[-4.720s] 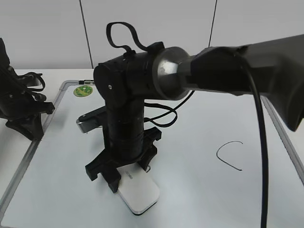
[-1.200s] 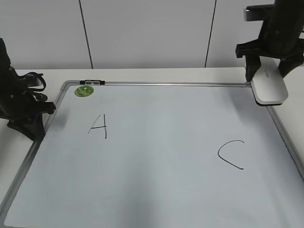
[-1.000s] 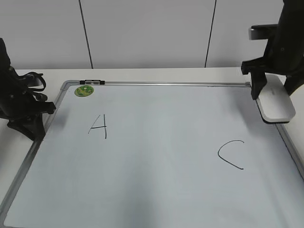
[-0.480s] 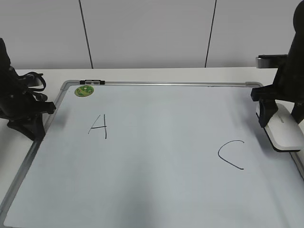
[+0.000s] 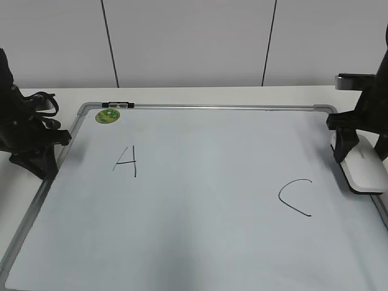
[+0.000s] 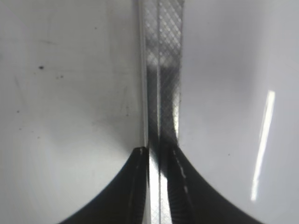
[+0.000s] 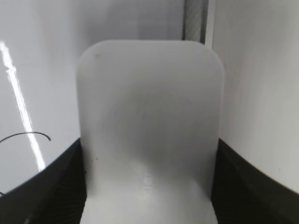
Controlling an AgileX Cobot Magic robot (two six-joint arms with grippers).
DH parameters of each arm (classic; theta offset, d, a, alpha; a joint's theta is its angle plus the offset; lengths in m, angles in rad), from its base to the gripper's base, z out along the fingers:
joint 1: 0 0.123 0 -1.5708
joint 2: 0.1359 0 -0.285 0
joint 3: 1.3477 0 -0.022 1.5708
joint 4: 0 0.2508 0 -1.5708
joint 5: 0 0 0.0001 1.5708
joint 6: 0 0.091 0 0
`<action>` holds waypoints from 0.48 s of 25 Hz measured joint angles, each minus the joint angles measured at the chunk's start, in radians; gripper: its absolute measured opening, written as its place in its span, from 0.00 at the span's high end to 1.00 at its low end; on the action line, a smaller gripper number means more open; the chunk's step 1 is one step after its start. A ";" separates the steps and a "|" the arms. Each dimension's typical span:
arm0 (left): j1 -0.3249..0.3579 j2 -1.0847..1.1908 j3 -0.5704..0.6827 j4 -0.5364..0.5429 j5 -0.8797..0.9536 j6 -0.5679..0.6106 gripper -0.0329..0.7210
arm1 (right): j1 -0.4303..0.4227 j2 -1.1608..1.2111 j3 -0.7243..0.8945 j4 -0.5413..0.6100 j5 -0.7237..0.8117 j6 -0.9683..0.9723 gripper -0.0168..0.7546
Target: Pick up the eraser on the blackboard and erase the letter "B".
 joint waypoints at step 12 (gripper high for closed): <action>0.000 0.000 0.000 0.000 0.000 0.000 0.81 | -0.001 0.000 0.000 -0.004 -0.007 -0.007 0.31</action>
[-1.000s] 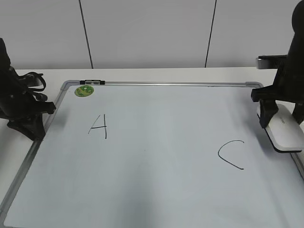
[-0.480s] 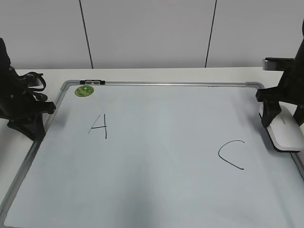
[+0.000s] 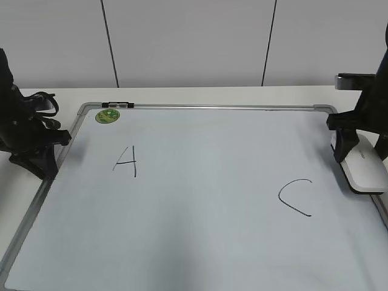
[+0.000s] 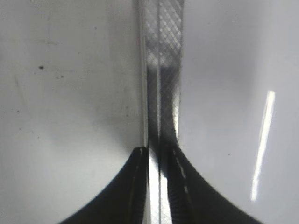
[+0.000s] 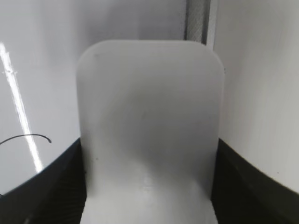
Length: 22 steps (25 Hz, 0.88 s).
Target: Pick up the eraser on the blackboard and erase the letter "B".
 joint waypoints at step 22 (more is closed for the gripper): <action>0.000 0.000 0.000 0.002 0.000 0.000 0.81 | -0.002 0.071 0.000 0.000 -0.080 -0.002 0.31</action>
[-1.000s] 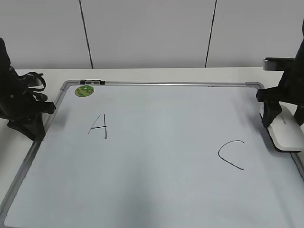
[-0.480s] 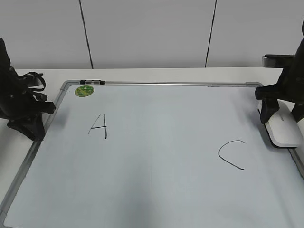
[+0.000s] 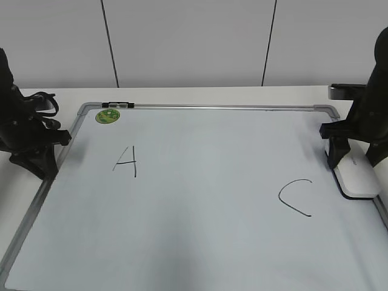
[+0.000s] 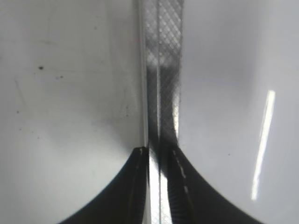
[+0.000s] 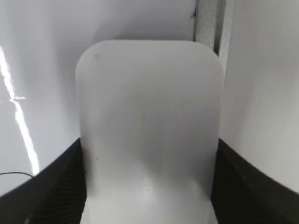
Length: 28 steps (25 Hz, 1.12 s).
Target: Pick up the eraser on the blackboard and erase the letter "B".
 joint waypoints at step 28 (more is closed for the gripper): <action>-0.002 -0.155 -0.029 0.057 0.020 0.000 0.30 | 0.000 -0.036 -0.171 0.021 0.178 0.023 0.15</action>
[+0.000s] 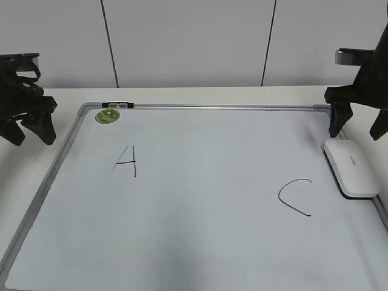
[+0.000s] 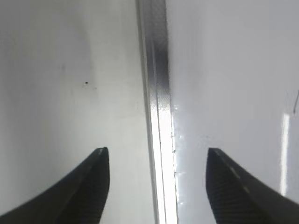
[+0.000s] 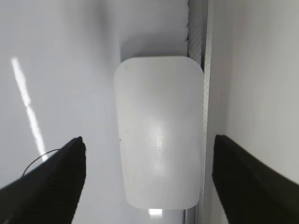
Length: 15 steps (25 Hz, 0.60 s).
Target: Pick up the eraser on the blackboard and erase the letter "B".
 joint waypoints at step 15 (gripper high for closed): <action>0.000 -0.251 0.015 0.038 0.048 -0.032 0.28 | 0.005 -0.411 0.325 0.082 -0.183 0.016 0.31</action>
